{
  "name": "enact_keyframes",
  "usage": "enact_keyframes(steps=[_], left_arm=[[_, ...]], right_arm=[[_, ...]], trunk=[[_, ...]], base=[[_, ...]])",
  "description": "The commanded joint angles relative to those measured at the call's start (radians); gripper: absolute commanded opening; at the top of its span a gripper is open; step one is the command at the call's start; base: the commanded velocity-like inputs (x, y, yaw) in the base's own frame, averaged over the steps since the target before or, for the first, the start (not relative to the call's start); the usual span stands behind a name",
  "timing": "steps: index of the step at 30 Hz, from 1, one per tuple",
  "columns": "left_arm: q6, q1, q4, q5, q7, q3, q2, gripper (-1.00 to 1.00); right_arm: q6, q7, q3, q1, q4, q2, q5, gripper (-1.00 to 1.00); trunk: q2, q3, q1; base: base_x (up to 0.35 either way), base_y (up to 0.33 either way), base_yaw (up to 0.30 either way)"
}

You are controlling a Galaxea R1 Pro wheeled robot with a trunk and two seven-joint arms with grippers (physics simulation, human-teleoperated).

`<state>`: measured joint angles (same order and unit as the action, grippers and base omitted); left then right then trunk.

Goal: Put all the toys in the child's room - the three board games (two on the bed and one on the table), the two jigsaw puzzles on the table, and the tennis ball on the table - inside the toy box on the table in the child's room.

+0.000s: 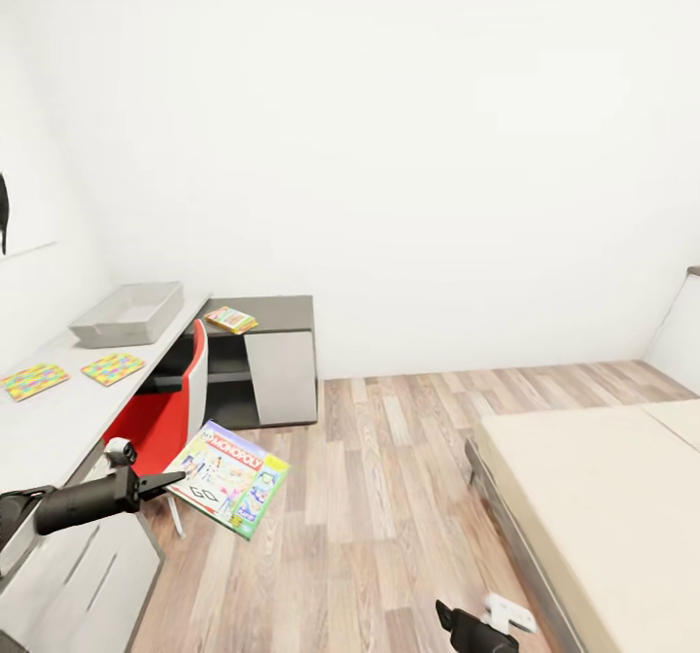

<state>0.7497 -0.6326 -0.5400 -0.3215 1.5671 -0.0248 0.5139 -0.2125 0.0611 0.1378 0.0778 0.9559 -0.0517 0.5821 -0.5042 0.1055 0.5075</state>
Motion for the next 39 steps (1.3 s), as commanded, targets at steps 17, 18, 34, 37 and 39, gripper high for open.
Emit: enact_keyframes(steps=[17, 18, 34, 37, 39], left_arm=[[0.01, -0.001, 0.0, 0.0, 0.004, 0.0, -0.001, -1.0], [0.01, -0.001, 0.0, -0.001, 0.004, 0.001, -0.001, -1.0], [0.01, -0.001, 0.0, -0.001, 0.004, 0.001, 0.0, -1.0], [0.01, -0.001, 0.0, -0.001, 0.004, 0.0, 0.0, -1.0], [0.01, -0.001, 0.0, -0.001, 0.004, 0.0, 0.0, -1.0]], right_arm=[[0.035, 0.008, 0.011, 0.0, 0.001, 0.002, 0.008, 1.0], [0.038, 0.008, 0.012, 0.0, 0.001, 0.002, 0.009, 1.0], [0.041, 0.007, 0.013, 0.0, 0.001, 0.003, 0.01, 1.0], [0.041, 0.007, 0.013, 0.0, 0.001, 0.001, 0.01, 1.0], [0.041, 0.007, 0.013, 0.0, 0.001, 0.0, 0.01, 1.0]], trunk=[[-0.002, -0.008, 0.001], [-0.002, -0.008, 0.001], [-0.002, -0.009, 0.001], [-0.002, -0.008, 0.001], [-0.002, -0.008, 0.001]], base=[[0.216, -0.136, 0.075], [0.304, -0.038, 0.001], [0.321, -0.005, 0.104], [0.324, 0.0, 0.184], [0.324, -0.017, 0.075]])
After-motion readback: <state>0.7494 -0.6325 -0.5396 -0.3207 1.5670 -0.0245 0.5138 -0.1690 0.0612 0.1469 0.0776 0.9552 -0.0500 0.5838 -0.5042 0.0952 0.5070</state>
